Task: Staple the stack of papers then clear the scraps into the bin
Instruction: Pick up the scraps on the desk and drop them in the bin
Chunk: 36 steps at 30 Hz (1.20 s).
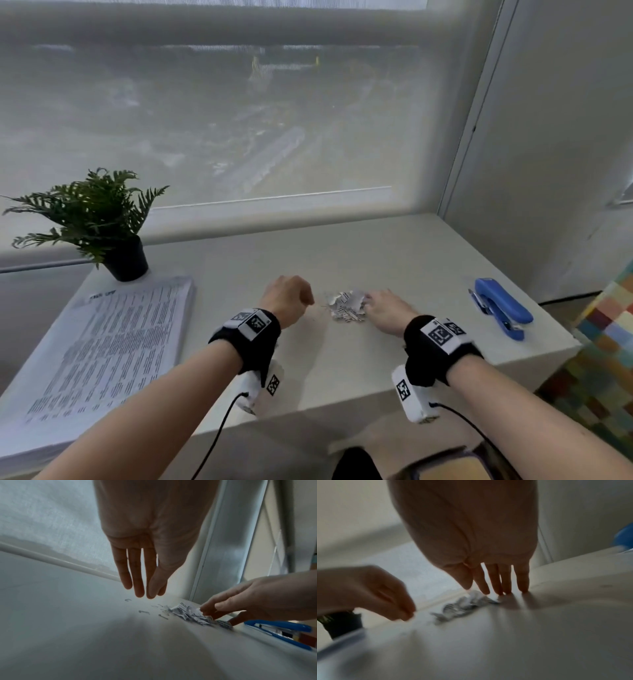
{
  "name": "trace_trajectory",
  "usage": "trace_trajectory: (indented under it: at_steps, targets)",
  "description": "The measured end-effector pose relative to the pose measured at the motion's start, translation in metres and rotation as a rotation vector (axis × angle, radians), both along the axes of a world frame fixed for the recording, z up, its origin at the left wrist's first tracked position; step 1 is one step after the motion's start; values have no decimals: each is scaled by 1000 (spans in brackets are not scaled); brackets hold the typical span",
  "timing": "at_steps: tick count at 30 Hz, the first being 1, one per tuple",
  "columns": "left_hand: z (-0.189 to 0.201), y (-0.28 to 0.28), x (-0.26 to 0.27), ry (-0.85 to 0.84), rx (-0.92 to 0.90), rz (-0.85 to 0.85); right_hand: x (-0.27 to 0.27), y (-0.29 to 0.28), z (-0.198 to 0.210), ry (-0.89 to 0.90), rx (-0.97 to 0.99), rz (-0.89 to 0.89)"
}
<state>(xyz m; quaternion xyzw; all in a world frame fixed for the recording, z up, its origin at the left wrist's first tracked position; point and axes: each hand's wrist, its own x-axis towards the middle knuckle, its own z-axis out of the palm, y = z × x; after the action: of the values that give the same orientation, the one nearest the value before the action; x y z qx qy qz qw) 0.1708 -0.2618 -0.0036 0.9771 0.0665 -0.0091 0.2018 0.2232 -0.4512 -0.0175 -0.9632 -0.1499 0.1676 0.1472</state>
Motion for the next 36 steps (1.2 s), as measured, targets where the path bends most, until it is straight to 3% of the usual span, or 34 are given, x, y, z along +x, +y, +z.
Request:
trace_trajectory:
  at_steps: [5,10,15,23,28,32,36]
  targets:
    - [3,2,33,107,10,22,10,19,18,135,-26,58]
    - [2,4,87,265,52,53,6,31,26,79,-211,139]
    - [-16,2,112,343,80,42,3,7,24,55,-75,116]
    - [-17,-32,69,313,99,-294,14,-47,26,95,-8,-31]
    - [-17,-40,48,213,102,-256,-5,-14,24,103,42,105]
    - [-12,-49,40,194,67,-253,-7,9,22,2,-122,181]
    - [-9,-57,41,138,97,-232,-5,21,19,-84,-149,157]
